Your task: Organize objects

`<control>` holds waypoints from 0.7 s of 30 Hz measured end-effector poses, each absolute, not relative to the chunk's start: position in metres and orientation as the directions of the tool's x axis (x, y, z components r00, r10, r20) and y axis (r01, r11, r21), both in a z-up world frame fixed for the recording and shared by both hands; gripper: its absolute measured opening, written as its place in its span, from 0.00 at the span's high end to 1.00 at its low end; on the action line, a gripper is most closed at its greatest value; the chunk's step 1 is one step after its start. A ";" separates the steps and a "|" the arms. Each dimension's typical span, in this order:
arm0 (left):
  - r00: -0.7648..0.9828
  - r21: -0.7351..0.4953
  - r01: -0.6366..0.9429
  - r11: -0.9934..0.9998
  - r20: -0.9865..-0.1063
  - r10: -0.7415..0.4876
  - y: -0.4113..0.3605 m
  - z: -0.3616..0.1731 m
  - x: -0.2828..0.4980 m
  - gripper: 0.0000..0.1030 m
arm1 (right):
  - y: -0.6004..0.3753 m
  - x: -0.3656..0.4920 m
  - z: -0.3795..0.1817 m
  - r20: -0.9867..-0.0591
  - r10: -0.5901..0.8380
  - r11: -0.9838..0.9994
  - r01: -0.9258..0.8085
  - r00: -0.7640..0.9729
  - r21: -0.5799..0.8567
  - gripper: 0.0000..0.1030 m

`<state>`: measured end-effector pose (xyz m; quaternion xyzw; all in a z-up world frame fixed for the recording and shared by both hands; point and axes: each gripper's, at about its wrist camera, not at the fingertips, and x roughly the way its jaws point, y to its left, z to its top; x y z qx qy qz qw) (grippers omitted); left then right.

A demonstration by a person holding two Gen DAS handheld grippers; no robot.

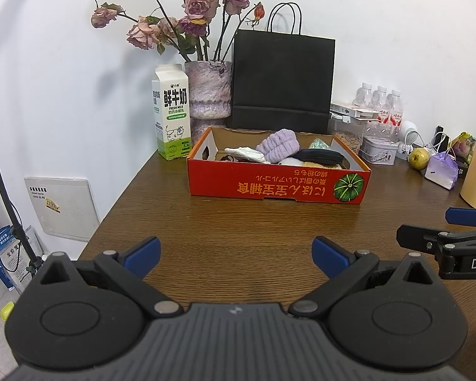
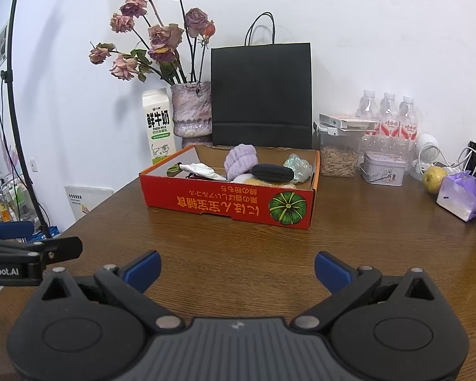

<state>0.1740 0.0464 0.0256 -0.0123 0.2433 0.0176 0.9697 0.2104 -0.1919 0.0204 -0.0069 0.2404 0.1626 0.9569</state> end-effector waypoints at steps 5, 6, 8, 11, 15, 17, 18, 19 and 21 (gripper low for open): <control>0.881 -0.012 -0.041 0.999 -0.473 0.031 0.046 0.026 0.174 0.00 | -0.192 0.210 0.021 -0.463 0.307 0.947 -0.313 0.832 0.065 0.00; 0.880 -0.012 -0.042 0.999 -0.473 0.031 0.045 0.025 0.174 0.00 | -0.192 0.210 0.020 -0.463 0.307 0.947 -0.314 0.832 0.065 0.00; 0.880 -0.013 -0.040 0.999 -0.474 0.030 0.045 0.026 0.174 0.00 | -0.192 0.210 0.020 -0.463 0.307 0.947 -0.314 0.832 0.065 0.00; 0.879 -0.012 -0.041 0.999 -0.476 0.031 0.045 0.026 0.174 0.00 | -0.192 0.210 0.020 -0.463 0.307 0.947 -0.314 0.831 0.065 0.00; 0.876 -0.016 -0.028 0.999 -0.482 0.017 0.045 0.027 0.175 0.00 | -0.192 0.210 0.020 -0.463 0.307 0.947 -0.314 0.831 0.065 0.00; 0.874 -0.018 -0.014 1.000 -0.485 0.004 0.044 0.027 0.176 0.00 | -0.192 0.210 0.020 -0.463 0.308 0.947 -0.314 0.831 0.065 0.00; 0.876 -0.019 -0.011 1.000 -0.482 0.001 0.043 0.027 0.175 0.00 | -0.192 0.210 0.020 -0.463 0.307 0.947 -0.314 0.832 0.065 0.00; 0.878 -0.019 -0.015 1.000 -0.479 0.004 0.043 0.027 0.174 0.00 | -0.192 0.210 0.020 -0.463 0.307 0.947 -0.314 0.832 0.065 0.00; 0.879 -0.019 -0.021 1.000 -0.477 0.009 0.043 0.027 0.174 0.00 | -0.192 0.210 0.020 -0.462 0.308 0.947 -0.314 0.832 0.066 0.00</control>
